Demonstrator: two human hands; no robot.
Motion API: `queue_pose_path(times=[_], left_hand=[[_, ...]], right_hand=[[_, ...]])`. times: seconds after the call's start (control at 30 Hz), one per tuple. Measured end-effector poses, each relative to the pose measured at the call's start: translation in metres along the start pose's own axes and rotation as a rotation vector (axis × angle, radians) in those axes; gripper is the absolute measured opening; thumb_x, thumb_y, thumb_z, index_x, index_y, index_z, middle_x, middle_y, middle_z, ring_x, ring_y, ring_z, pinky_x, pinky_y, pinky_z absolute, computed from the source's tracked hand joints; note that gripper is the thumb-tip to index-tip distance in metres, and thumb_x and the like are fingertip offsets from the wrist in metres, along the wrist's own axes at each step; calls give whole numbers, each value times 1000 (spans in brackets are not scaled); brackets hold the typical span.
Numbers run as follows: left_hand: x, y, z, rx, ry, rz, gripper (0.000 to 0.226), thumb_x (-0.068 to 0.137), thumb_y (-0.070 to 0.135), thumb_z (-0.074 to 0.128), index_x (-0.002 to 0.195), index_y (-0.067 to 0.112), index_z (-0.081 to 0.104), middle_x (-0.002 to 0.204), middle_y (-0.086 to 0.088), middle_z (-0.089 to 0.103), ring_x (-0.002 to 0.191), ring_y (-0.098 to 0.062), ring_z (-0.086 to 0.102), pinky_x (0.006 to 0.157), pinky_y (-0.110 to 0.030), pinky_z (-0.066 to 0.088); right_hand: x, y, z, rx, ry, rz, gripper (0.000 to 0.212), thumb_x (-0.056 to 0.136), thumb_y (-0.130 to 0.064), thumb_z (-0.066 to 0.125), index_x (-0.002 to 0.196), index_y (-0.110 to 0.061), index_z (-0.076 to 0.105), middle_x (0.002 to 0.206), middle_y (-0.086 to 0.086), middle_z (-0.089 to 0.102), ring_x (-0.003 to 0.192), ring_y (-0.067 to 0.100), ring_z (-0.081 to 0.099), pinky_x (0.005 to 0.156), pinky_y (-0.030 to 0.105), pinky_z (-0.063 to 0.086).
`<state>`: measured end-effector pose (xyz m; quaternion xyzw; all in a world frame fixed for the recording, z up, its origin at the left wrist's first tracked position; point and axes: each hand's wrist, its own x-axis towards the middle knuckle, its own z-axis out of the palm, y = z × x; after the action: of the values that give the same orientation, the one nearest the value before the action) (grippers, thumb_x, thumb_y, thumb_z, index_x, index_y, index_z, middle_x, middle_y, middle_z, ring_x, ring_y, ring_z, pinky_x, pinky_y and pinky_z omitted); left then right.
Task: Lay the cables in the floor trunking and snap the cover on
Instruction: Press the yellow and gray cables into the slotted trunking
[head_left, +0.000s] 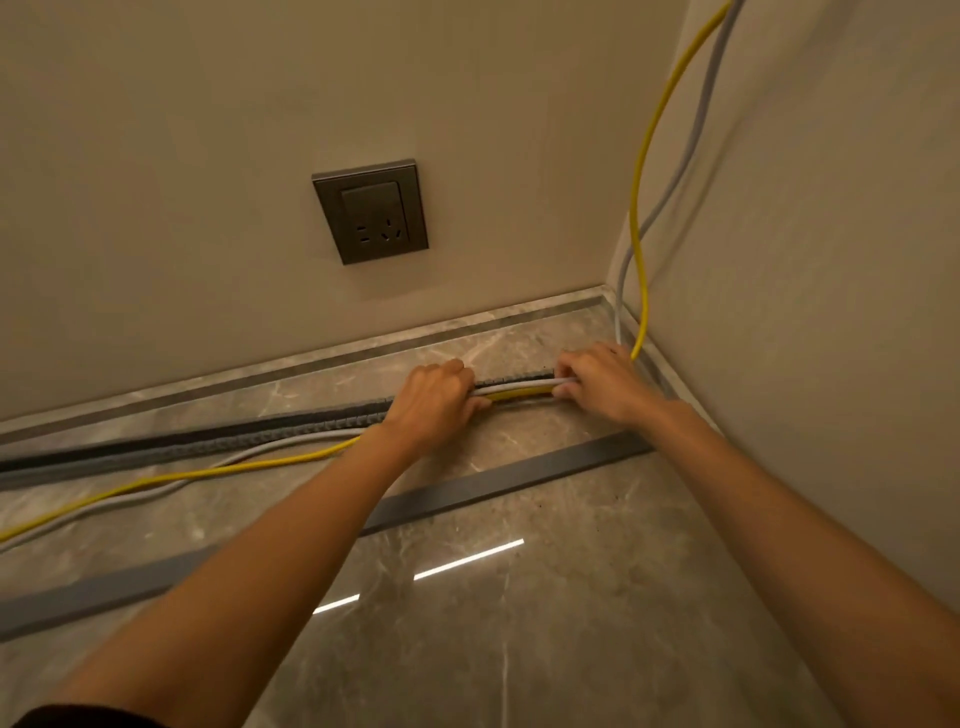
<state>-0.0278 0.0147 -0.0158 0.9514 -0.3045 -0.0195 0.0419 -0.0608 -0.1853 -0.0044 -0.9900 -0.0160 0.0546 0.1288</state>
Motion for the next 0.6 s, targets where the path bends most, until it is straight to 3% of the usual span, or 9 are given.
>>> queue_pose_path(times=[0.17,0.33,0.5,0.6], left_hand=[[-21,-7,-8,69,-102,-51,47,95,47,42,91,6,63,99,-15,69,89,-32,63,76,-37,48],[-37,-16,-10,51,-179,-126,54,93,51,44,87,3,66,94,-18,70,87,-32,64,75,-37,49],[-35,-5,-15,13,-164,-208,43,91,43,54,101,2,60,107,-17,65,96,-31,60,79,-38,48],[-30,13,-14,-98,-133,-115,37,90,34,58,116,7,53,120,-13,56,105,-29,55,84,-37,47]], right_hand=[[-7,-9,3,43,-22,-12,25,85,-29,65,99,-8,64,106,14,69,105,31,59,88,34,43],[-13,-17,10,88,-41,-44,21,84,-20,67,99,-6,63,107,16,68,104,31,59,86,35,45],[-18,-6,-2,-36,-89,-37,26,88,-25,62,107,-7,59,114,13,65,116,28,48,101,35,34],[-20,1,-9,-103,-88,-42,24,89,-29,61,103,-9,58,113,12,66,116,28,46,105,36,27]])
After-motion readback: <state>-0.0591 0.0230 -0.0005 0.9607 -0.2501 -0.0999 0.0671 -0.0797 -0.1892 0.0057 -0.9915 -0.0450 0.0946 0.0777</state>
